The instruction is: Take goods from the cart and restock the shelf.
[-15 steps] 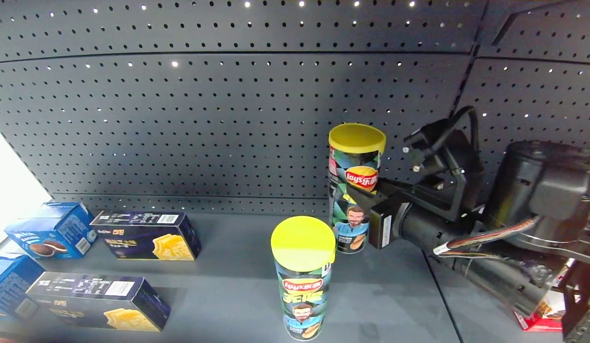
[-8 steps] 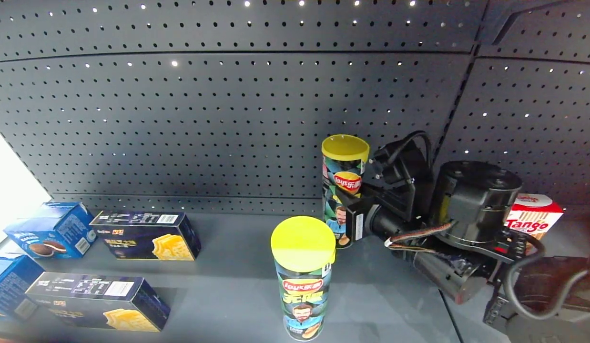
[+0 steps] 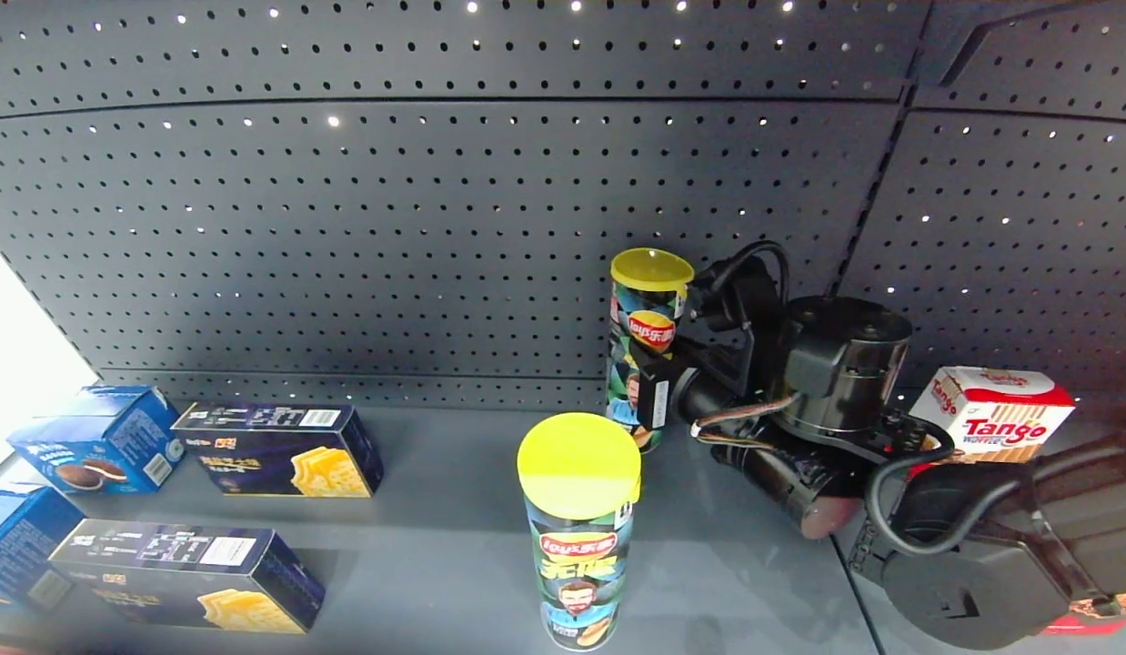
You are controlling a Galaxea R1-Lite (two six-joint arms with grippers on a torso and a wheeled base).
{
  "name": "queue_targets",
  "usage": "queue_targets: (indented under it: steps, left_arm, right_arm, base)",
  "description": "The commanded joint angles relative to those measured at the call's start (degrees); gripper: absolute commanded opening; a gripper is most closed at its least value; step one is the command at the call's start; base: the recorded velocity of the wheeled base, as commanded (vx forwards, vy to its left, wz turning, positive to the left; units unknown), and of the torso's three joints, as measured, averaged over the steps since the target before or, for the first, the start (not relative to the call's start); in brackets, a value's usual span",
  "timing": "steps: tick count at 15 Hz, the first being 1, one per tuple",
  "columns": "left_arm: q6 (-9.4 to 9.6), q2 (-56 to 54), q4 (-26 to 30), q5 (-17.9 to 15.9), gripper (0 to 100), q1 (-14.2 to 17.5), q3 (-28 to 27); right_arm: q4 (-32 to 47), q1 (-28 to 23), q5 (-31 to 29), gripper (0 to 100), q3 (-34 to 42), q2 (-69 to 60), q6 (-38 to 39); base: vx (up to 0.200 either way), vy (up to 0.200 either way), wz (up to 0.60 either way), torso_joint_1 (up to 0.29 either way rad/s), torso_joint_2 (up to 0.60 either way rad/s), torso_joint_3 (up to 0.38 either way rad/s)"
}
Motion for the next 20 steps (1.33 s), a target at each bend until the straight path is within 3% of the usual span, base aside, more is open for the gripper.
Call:
queue_targets:
  steps: [1,20]
  left_arm:
    - [0.00,0.09,0.00,-0.02,100,0.00,0.00]
    - [0.00,0.09,0.00,-0.02,100,0.00,0.00]
  right_arm:
    - [-0.55,-0.09,0.10,0,-0.34,1.07,0.04]
    - [-3.80,-0.62,0.98,0,-0.69,5.81,1.01]
  base:
    - [0.000,0.000,0.00,0.000,0.00,0.000]
    - [0.000,0.000,0.00,0.000,0.00,0.000]
